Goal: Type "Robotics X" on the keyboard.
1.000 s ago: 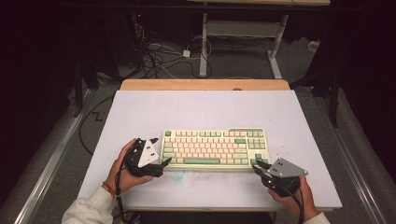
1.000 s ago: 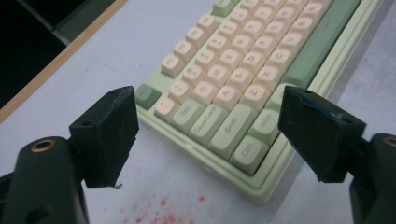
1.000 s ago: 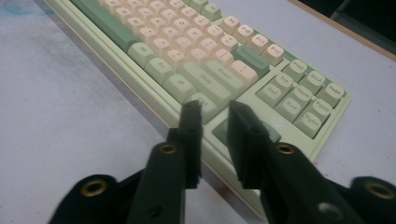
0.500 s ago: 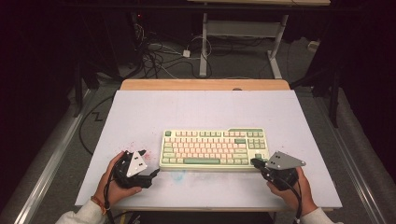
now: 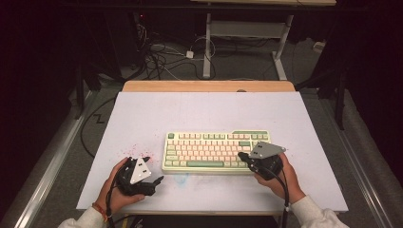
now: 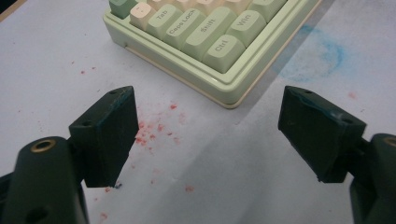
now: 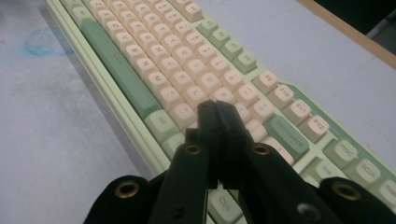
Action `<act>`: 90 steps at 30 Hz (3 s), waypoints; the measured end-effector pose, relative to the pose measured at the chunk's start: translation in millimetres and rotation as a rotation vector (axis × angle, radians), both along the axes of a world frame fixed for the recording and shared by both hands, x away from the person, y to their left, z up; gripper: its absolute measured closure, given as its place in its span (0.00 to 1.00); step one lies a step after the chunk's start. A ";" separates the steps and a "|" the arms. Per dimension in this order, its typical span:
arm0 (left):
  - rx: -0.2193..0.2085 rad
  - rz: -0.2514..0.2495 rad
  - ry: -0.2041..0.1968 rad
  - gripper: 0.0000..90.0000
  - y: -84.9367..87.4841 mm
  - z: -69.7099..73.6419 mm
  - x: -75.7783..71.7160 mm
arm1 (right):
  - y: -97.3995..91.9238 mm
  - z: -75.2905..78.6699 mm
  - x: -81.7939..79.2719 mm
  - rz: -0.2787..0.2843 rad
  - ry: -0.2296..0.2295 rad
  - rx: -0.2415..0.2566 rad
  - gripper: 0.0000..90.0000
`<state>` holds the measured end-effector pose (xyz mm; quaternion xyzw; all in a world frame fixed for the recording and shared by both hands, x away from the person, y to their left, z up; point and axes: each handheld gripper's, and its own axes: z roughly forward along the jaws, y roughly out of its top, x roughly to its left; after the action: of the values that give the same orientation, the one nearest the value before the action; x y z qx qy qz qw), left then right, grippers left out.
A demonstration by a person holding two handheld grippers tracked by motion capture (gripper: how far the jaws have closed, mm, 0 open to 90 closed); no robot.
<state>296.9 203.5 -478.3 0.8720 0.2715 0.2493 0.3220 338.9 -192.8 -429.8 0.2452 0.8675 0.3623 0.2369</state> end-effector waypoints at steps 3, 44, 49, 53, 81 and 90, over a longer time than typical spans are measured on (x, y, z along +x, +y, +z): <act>0.000 0.001 0.000 0.21 0.0 0.1 0.0 | 8.6 -1.9 4.8 0.014 0.012 -0.006 1.00; 0.029 -0.018 0.017 0.21 -2.4 -2.1 0.2 | 37.3 -23.2 23.4 0.037 0.059 -0.071 1.00; 0.027 -0.019 0.018 0.21 -2.0 -2.2 0.1 | 32.4 -20.4 24.1 0.024 0.051 -0.066 1.00; 0.031 -0.021 0.020 0.21 -2.2 -2.4 0.2 | 23.9 -18.7 25.2 0.001 0.050 -0.060 1.00; -0.008 -0.014 0.011 0.31 0.9 2.1 0.3 | -6.4 -6.5 13.9 -0.056 0.005 0.014 0.95; -0.010 0.003 0.015 0.30 2.2 2.3 1.3 | -11.4 -2.2 5.1 -0.049 -0.026 0.068 0.65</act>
<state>298.2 205.7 -476.1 0.8718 0.2766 0.2418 0.3239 344.0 -204.2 -432.1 0.2698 0.8452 0.3887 0.2486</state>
